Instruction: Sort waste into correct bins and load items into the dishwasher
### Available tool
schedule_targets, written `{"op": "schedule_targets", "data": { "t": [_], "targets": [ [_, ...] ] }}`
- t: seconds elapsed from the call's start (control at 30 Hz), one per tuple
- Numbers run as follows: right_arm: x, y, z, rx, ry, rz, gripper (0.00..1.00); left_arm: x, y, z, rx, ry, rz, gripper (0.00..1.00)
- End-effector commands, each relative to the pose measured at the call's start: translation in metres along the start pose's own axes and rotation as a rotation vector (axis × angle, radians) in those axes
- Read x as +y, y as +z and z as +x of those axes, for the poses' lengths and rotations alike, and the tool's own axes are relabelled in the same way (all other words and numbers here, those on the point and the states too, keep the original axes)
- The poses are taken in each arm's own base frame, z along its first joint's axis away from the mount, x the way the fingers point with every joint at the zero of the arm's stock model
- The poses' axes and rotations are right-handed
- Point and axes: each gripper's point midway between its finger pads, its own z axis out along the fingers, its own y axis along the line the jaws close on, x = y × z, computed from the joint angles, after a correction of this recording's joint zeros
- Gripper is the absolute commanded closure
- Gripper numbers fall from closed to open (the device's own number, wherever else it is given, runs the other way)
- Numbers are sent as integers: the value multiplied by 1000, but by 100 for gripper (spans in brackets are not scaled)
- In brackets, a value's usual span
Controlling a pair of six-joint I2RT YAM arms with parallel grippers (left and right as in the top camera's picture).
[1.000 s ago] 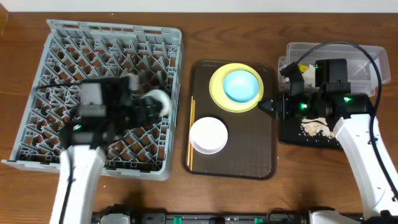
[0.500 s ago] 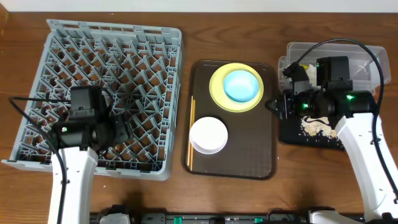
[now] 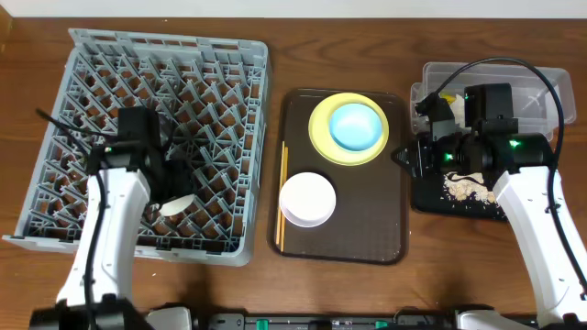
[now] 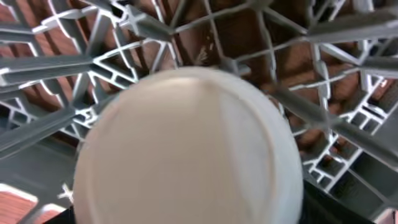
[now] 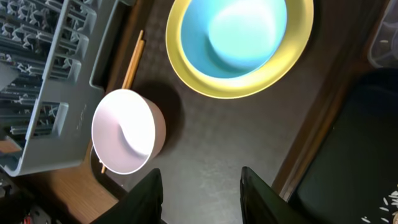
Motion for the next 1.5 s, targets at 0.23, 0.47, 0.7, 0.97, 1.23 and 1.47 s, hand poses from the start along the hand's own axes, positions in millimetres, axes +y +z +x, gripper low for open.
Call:
{"op": "schedule_targets", "data": {
  "t": [0.23, 0.47, 0.7, 0.97, 1.23, 1.47],
  "targets": [
    [6, -5, -4, -12, -35, -1, 62, 20, -5, 11, -4, 11, -101, 81],
    [6, -5, -4, -12, -38, -1, 62, 25, -21, 3, -98, -66, -106, 81],
    [6, -5, -4, -12, -38, -1, 62, 23, -9, 13, -52, -65, -100, 75],
    [6, -4, -4, -11, -37, -1, 62, 24, -6, 16, -43, -64, -103, 29],
    [6, -4, -4, -11, -37, -1, 61, 23, -12, 15, -56, -65, -92, 12],
    [6, -4, -4, -11, -37, -1, 61, 10, -26, 15, -98, -69, 1, 13]
  ]
}}
